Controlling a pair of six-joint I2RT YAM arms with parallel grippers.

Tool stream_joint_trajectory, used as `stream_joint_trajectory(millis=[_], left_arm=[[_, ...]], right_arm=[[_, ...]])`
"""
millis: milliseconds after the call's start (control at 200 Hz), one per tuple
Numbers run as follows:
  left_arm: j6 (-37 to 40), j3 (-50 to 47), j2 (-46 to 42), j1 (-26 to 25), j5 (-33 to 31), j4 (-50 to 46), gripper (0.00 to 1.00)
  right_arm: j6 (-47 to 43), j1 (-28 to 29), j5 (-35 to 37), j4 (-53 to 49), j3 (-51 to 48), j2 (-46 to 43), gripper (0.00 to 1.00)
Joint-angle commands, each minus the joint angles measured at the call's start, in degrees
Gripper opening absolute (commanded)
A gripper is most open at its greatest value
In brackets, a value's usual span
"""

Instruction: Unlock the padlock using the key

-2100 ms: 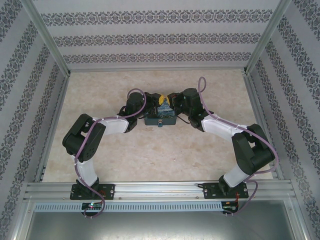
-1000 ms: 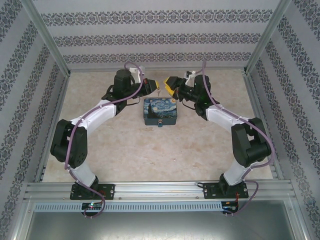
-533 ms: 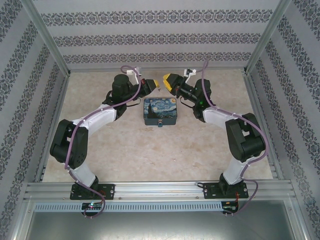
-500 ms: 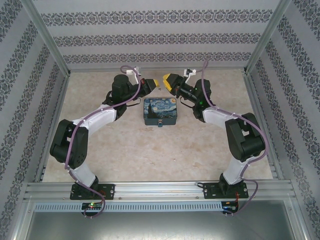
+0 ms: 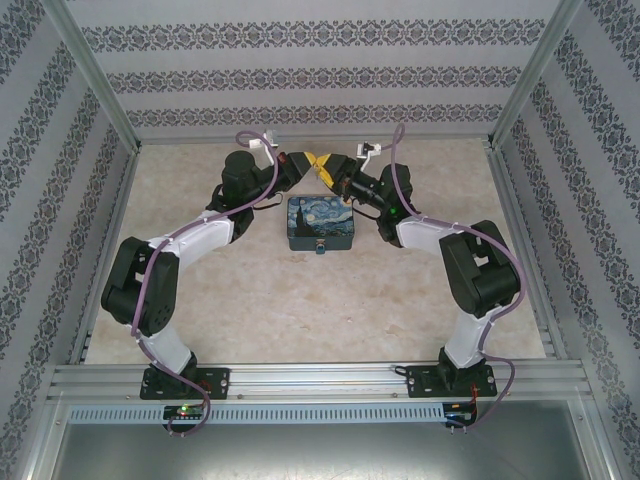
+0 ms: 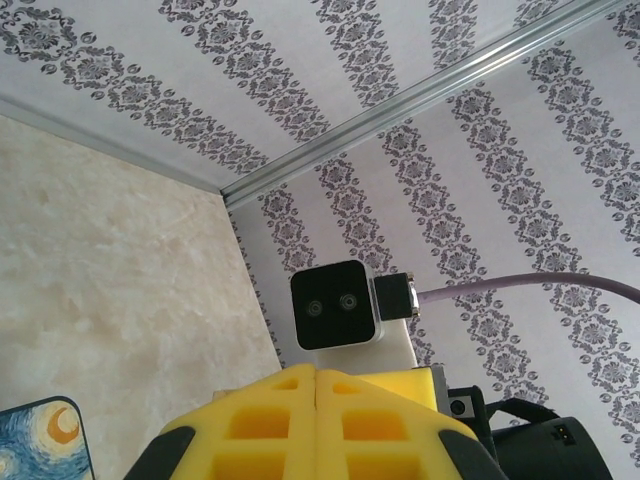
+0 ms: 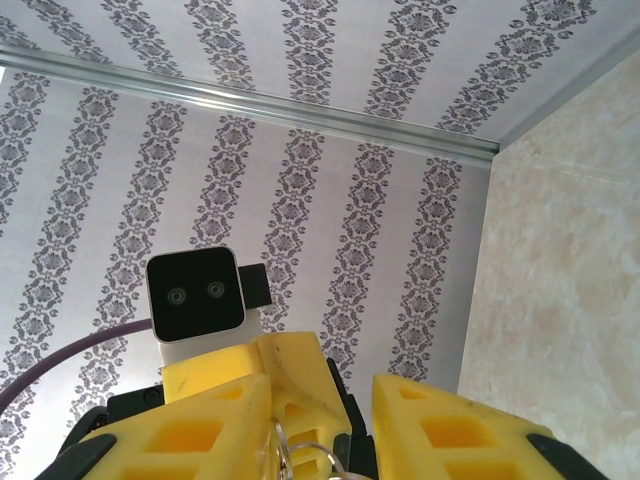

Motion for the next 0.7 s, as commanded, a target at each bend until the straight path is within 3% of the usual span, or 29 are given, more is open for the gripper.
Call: stream_joint_trajectory(millis=[0,694], left_arm=[[-1.00,-0.53,0.66,0.07,-0.76,4.26,0.00],[-2.83,0.00,2.07,0.09,-0.67,4.96,0.00]], right_arm=[[0.53,0.88,-0.75,3.86,0.33,0.99,0.31],[1.56,0.90,-2.72,7.99,-0.84,1.60,0.23]])
